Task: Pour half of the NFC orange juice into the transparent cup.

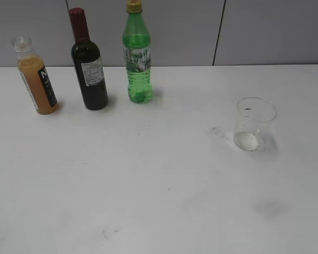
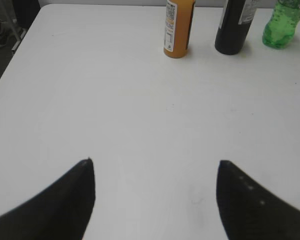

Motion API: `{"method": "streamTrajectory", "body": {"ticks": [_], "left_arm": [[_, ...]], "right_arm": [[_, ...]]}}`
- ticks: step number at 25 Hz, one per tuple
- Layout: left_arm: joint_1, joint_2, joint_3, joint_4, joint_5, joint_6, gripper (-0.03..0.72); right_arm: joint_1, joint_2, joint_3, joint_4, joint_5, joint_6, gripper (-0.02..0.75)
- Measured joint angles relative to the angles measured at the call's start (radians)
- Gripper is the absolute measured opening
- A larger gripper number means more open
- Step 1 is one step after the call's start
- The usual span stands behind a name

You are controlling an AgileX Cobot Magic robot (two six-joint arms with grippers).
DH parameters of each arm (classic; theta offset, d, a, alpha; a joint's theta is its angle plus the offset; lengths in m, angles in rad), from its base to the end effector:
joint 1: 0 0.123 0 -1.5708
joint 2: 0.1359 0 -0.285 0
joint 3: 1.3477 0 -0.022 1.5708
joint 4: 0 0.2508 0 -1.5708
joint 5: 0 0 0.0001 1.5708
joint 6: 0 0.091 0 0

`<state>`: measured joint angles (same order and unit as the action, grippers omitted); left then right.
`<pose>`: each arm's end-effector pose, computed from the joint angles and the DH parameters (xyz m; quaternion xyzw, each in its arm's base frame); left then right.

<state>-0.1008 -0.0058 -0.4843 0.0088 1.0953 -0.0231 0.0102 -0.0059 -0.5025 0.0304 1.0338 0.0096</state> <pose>-0.0053 0.0013 0.2701 0.0334 0.8640 -0.0267 0.5017 -0.0050 0.0023 0.2802 -0.0007 0.8438 0.0205 0.5363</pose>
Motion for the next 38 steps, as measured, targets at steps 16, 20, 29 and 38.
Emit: {"method": "streamTrajectory", "body": {"ticks": [16,20,29,38], "left_arm": [[0.000,0.000,0.000,0.000,0.000,0.000,0.584],[0.000,0.000,0.000,0.000,0.000,0.000,0.584],[0.000,0.000,0.000,0.000,0.000,0.000,0.584],[0.000,0.000,0.000,0.000,0.000,0.000,0.584]], "right_arm": [[0.000,0.000,0.000,0.000,0.000,0.000,0.570],[0.000,0.000,-0.012,0.000,-0.031,-0.001,0.570],[0.000,0.051,-0.022,0.000,-0.425,-0.002,0.570],[0.000,0.257,-0.022,-0.011,-0.768,-0.003,0.570]]}}
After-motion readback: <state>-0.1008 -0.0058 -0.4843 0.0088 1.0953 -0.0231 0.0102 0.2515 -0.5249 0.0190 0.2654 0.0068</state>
